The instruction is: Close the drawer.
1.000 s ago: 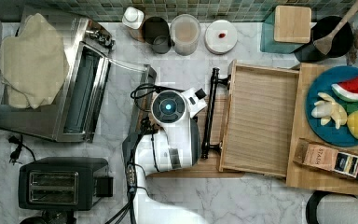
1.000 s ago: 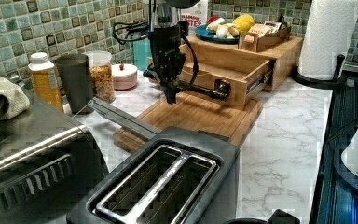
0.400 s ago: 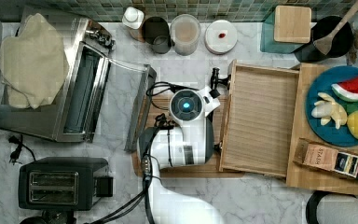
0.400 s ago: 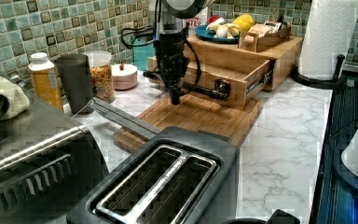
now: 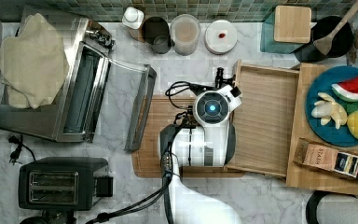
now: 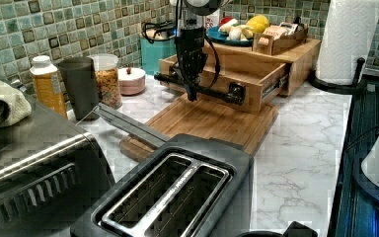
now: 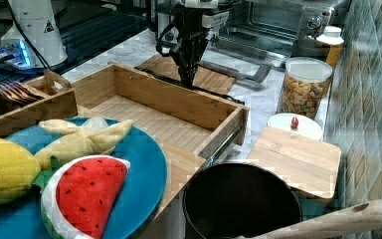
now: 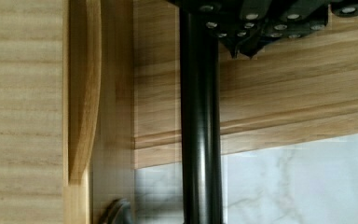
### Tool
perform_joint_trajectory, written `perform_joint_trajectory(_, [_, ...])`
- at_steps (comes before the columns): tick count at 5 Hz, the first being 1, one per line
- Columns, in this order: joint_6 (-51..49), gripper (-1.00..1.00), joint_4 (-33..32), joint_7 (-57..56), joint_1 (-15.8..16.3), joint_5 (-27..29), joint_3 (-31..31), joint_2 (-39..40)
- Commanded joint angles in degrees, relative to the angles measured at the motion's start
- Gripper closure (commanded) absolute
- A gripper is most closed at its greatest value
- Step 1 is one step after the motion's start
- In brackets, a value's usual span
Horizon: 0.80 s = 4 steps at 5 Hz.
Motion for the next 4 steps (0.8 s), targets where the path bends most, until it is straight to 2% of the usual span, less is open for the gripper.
perform_joint_trajectory(1, [-1.64, 1.00, 3.92, -8.79, -4.39, -8.06, -5.42, -5.42])
perform_joint_trajectory(2, [1.66, 1.00, 3.55, -17.06, -8.41, -6.29, -7.89, -5.52])
perform_joint_trajectory(3, [-0.22, 1.00, 7.22, -25.31, -11.87, -1.47, -9.91, -3.97])
perform_joint_trajectory(4, [-0.99, 1.00, 8.42, -29.27, -10.37, 3.51, -16.43, -3.86])
